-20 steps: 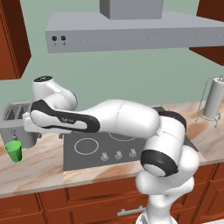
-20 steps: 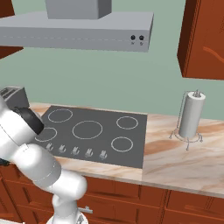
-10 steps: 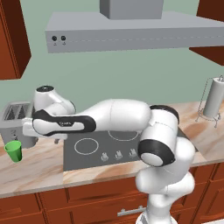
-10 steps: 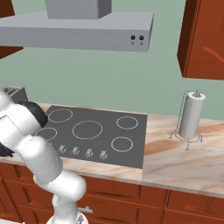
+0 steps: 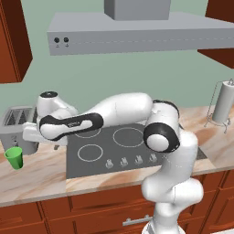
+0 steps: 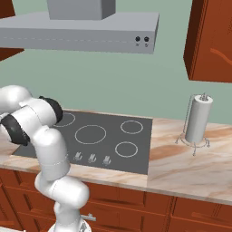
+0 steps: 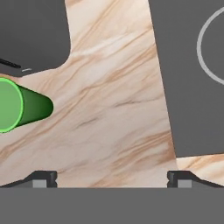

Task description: Pick the cup and bowl from the counter and place them on the counter next to the sink.

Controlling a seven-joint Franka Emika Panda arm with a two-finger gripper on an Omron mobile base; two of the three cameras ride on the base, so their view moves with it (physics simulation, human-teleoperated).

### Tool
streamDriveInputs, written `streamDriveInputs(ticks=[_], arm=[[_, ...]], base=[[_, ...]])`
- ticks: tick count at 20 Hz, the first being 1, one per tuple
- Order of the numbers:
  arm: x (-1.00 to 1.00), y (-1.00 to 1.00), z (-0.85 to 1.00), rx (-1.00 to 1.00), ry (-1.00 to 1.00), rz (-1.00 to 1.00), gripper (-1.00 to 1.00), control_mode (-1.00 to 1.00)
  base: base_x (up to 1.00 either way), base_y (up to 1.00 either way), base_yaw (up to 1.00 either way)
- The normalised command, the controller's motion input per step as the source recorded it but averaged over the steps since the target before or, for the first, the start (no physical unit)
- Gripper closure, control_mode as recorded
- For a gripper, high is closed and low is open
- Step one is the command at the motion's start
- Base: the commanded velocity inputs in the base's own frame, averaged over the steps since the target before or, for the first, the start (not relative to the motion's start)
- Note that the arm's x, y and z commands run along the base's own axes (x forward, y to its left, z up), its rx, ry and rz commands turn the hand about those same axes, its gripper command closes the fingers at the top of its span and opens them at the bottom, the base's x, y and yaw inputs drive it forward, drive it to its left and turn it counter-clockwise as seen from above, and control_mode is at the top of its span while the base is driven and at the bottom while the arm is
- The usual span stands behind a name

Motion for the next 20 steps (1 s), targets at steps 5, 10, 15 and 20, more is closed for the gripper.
streamDriveInputs(ticks=[5, 10, 15, 20], arm=[[0.10, 0.33, 0.00, -0.06, 0.14, 0.00, -1.00, -1.00], [0.10, 0.39, 0.03, -0.09, 0.18, 0.00, -1.00, -1.00], [0.01, 0.28, 0.11, -0.09, 0.13, -0.01, -1.00, -1.00], [0.10, 0.27, 0.02, -0.07, 0.07, -0.05, -1.00, -1.00]], base=[[0.00, 0.00, 0.00], [0.00, 0.00, 0.00], [0.00, 0.00, 0.00], [0.00, 0.00, 0.00]])
